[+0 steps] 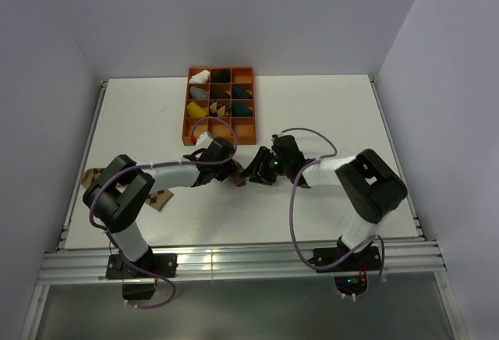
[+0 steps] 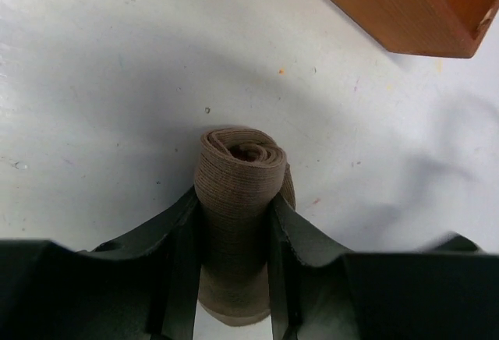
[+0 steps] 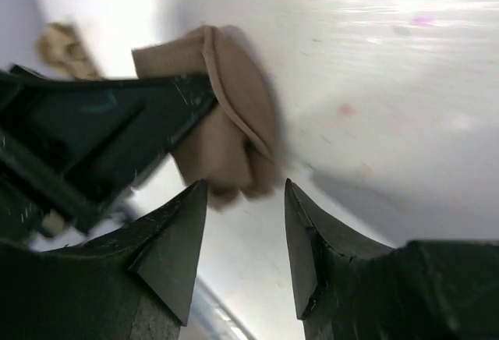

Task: Roll the socks
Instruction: Roll the sock at the center of the board.

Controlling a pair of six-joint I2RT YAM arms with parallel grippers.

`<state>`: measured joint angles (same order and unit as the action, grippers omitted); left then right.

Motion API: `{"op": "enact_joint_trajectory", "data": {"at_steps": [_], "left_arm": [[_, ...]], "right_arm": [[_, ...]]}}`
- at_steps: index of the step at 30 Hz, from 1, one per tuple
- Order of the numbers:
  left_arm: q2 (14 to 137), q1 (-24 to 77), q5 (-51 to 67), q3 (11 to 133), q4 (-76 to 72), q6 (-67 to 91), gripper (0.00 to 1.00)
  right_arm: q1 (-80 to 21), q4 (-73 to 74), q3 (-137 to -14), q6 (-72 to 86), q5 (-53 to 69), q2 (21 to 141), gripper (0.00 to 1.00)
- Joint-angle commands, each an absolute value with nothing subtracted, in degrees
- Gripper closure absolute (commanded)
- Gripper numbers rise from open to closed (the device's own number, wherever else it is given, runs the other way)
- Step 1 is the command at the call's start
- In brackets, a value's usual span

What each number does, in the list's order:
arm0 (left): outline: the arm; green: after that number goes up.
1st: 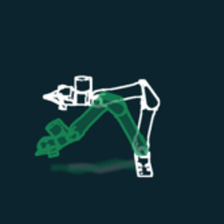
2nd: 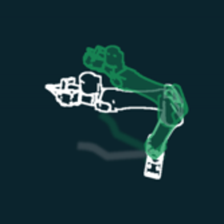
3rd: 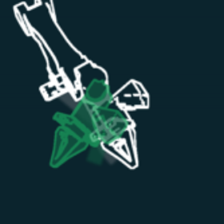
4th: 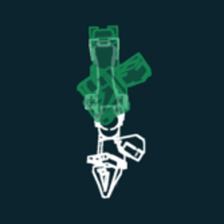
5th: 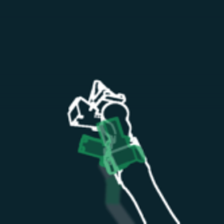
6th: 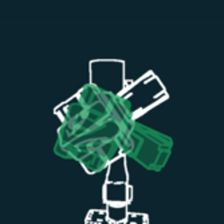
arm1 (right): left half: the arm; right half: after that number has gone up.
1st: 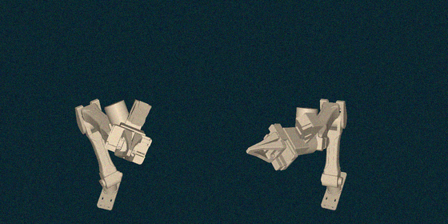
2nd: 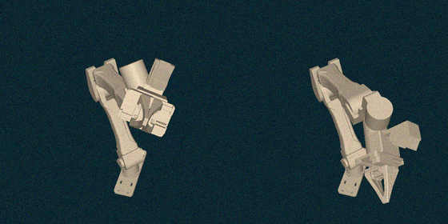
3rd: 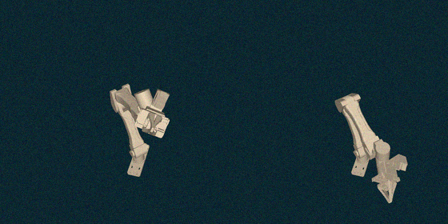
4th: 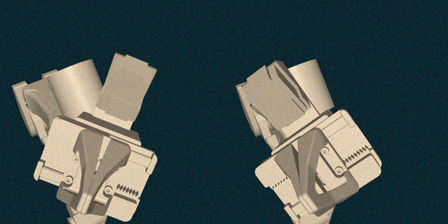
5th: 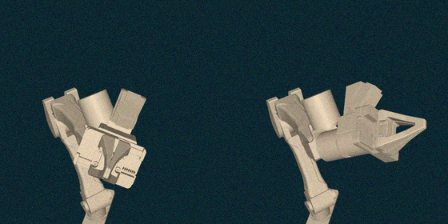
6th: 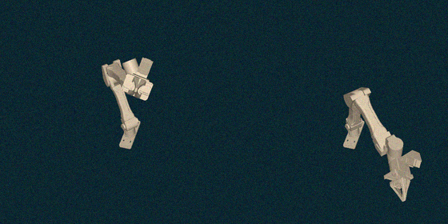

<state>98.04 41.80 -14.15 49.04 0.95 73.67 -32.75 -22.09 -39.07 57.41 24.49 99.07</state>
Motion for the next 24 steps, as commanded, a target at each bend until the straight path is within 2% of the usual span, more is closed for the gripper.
{"op": "enact_joint_trajectory", "data": {"at_steps": [1,5,10,13,20,24], "left_arm": [[102.21,42.28,-17.57,51.57,17.03,66.47,0.82],[103.97,42.28,-18.89,55.01,21.0,62.41,0.81],[106.52,42.98,-19.33,58.88,24.25,58.63,0.77],[106.26,43.24,-18.64,58.63,24.0,58.18,0.77],[104.15,43.33,-16.97,56.52,20.92,58.01,0.77],[103.45,43.33,-15.82,55.73,19.25,57.4,0.77]], "right_arm": [[-33.05,-2.4,-39.38,43.96,10.06,89.76,0.48],[-32.35,6.22,-38.06,39.73,3.96,80.87,0.48],[-31.82,7.56,-37.27,37.09,2.28,74.8,0.48],[-31.9,3.35,-38.05,37.7,5.44,76.54,0.5],[-33.31,-7.89,-45.16,42.27,8.87,90.41,0.59],[-33.49,-11.85,-47.9,42.1,10.72,95.35,0.6]]}}
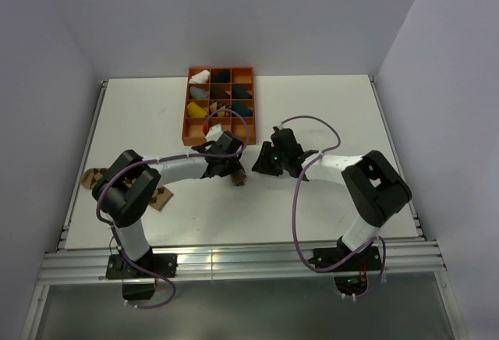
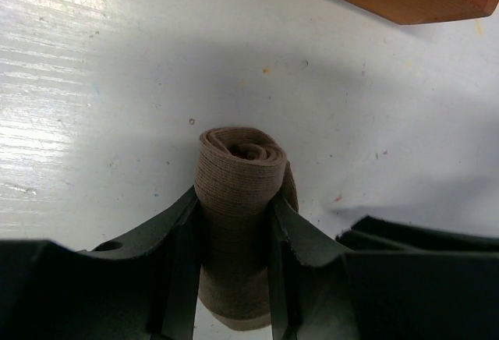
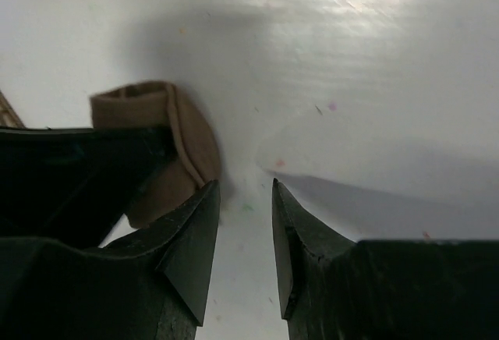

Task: Roll the socks
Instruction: Roll the sock at the center of the board.

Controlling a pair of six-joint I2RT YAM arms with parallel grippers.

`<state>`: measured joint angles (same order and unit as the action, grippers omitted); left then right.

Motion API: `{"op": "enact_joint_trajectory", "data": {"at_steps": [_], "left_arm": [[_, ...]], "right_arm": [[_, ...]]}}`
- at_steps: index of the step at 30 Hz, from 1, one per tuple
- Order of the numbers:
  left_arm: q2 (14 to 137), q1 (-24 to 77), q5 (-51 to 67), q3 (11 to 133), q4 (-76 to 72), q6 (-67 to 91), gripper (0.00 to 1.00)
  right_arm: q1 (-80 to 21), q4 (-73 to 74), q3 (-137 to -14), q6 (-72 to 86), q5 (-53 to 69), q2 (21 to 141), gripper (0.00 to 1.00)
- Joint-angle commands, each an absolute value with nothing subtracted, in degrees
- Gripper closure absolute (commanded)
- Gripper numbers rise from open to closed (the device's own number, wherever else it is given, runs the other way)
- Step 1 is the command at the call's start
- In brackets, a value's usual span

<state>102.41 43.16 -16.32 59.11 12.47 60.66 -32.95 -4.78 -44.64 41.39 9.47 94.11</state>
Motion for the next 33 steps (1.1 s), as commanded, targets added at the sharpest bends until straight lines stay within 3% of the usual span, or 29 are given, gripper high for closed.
{"op": "enact_joint_trajectory", "data": {"at_steps": [1,18,21,25,33], "left_arm": [[103.27,43.33,-15.73,55.46,18.73,57.31,0.77],[102.83,43.42,-14.59,54.49,16.88,56.78,0.77],[102.92,43.42,-14.15,54.58,16.61,56.87,0.77],[103.1,43.42,-13.71,54.93,16.26,56.43,0.78],[100.72,43.33,-13.88,52.74,14.06,54.76,0.8]], "right_arm": [[-33.49,-13.52,-48.07,42.1,11.59,95.97,0.59],[-35.86,-16.44,-51.42,40.08,15.73,104.33,0.58],[-36.65,-16.44,-51.24,39.9,16.61,104.15,0.65],[-36.74,-18.1,-49.75,40.08,18.19,102.57,0.87],[-35.77,-23.01,-48.25,42.54,24.34,100.81,0.91]]}}
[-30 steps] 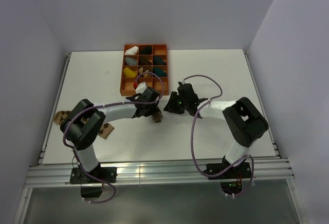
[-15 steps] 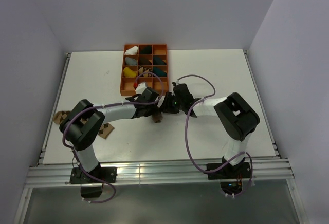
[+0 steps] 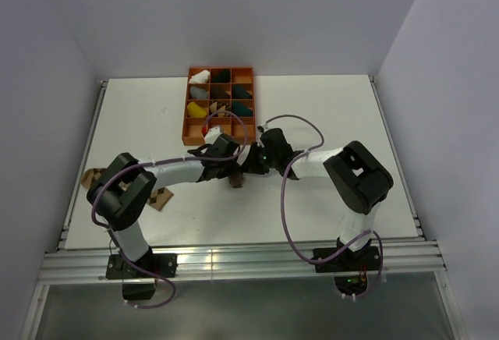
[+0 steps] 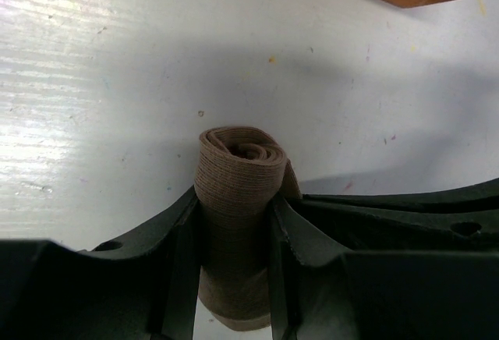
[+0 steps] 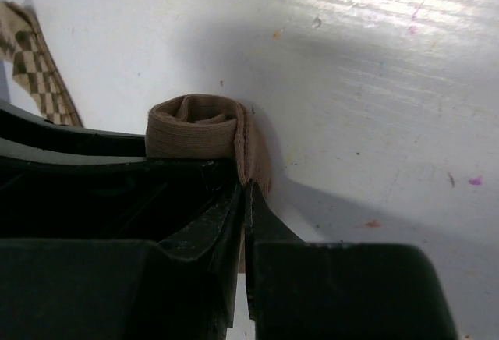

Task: Roll the socks
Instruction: Roll the sock at the center of the board.

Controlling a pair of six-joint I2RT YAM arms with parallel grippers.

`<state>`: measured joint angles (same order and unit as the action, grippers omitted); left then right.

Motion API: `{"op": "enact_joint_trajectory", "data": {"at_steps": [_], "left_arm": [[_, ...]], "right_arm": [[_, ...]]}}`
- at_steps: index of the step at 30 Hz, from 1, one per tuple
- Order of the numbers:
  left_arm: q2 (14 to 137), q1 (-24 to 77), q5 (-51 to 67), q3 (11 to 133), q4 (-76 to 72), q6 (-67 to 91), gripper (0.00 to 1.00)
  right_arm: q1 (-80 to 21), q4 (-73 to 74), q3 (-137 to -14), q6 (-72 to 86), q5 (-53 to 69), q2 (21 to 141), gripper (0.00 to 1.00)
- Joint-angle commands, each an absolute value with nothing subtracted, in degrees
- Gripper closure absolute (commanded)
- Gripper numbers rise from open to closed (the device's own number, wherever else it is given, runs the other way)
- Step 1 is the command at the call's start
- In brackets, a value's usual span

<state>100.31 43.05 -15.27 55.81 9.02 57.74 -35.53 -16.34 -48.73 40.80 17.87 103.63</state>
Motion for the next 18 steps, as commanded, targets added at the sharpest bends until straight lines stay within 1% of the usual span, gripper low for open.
{"op": "enact_joint_trajectory", "data": {"at_steps": [1,4,5,6,7,10,13,18], "left_arm": [[100.46,43.33,-14.06,52.65,14.06,54.58,0.8],[99.76,43.33,-15.03,52.47,13.8,53.53,0.8],[99.41,43.33,-15.12,52.47,13.28,53.0,0.8],[99.32,43.33,-15.2,52.47,13.1,52.74,0.8],[99.23,43.33,-15.12,52.38,12.92,52.47,0.8],[99.14,43.24,-14.94,52.38,12.57,52.12,0.8],[98.88,43.33,-14.68,51.94,12.22,52.21,0.8],[99.23,43.16,-13.8,51.85,11.16,52.03,0.8]], "right_arm": [[-35.68,-23.46,-47.99,43.15,25.13,100.9,0.91],[-35.25,-26.52,-47.29,45.16,28.64,101.42,0.9],[-35.16,-27.33,-47.02,45.7,30.39,101.6,0.83],[-35.16,-28.29,-46.76,46.31,31.28,101.86,0.79],[-35.07,-30.3,-46.24,47.45,32.16,102.3,0.73],[-34.63,-34.18,-44.92,48.95,35.24,103.09,0.64],[-34.54,-34.98,-44.39,47.99,36.56,103.36,0.61],[-34.54,-36.29,-44.21,46.15,38.58,104.06,0.6]]}}
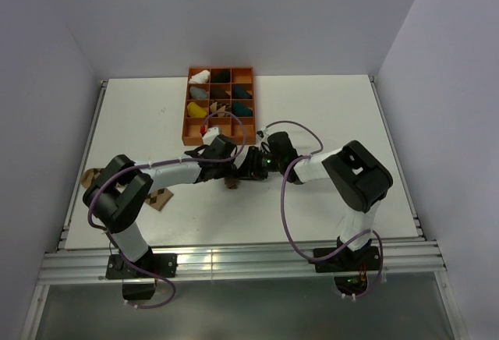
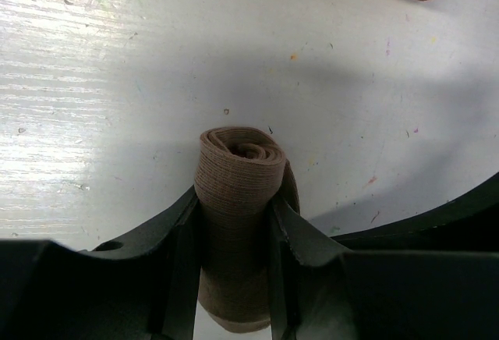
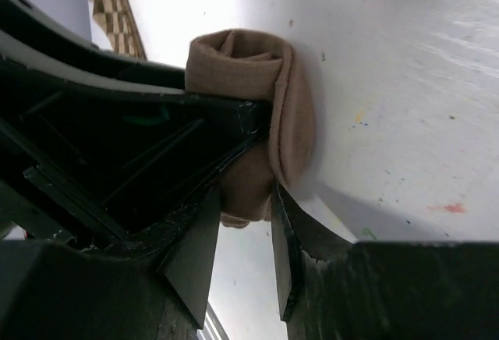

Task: Roll the socks
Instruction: Roll the sock at the center of the board.

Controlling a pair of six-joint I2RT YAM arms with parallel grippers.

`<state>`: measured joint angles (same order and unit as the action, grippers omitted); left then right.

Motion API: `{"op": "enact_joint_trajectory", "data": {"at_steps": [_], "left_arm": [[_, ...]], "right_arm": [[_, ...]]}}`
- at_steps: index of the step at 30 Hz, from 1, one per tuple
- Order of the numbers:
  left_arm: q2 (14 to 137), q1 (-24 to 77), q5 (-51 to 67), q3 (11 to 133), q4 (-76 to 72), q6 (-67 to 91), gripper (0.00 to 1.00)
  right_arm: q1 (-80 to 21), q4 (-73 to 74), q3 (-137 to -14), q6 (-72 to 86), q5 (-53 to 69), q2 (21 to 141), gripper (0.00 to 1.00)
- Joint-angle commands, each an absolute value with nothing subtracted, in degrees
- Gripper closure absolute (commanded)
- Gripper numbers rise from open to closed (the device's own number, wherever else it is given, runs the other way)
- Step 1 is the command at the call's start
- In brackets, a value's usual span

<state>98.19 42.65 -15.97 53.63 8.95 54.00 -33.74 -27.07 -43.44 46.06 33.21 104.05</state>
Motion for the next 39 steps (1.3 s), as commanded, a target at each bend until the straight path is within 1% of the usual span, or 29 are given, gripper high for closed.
{"op": "enact_joint_trajectory", "data": {"at_steps": [1,6,9,12,14,15,19,28,39], "left_arm": [[99.4,43.15,-13.62,52.03,11.08,52.03,0.8],[99.84,42.8,-12.92,52.03,10.55,51.86,0.8],[100.02,42.54,-13.18,52.29,11.34,51.59,0.8],[100.37,42.54,-13.62,52.82,12.48,51.42,0.8],[100.46,42.45,-13.71,53.17,12.83,51.42,0.8],[100.55,42.36,-13.71,53.26,13.18,51.42,0.8],[100.46,42.45,-13.54,53.44,13.36,51.5,0.81],[100.72,42.45,-12.74,53.26,12.92,51.59,0.81],[100.9,42.45,-11.6,53.09,12.13,51.5,0.81]], "right_arm": [[-34.54,-36.91,-43.86,45.62,39.45,104.24,0.59],[-34.72,-37.45,-43.33,42.55,39.73,103.98,0.57],[-34.63,-31.94,-43.33,38.17,34.91,100.92,0.56],[-34.63,-28.14,-42.89,34.91,28.76,97.22,0.52],[-34.72,-27.77,-42.63,33.58,27.16,95.98,0.47],[-34.72,-27.86,-42.54,32.27,26.55,95.19,0.42],[-35.33,-27.95,-42.71,30.06,26.1,95.1,0.32],[-36.04,-33.13,-43.77,27.43,32.6,99.05,0.32],[-36.56,-33.49,-45.79,23.21,32.26,104.49,0.32]]}}
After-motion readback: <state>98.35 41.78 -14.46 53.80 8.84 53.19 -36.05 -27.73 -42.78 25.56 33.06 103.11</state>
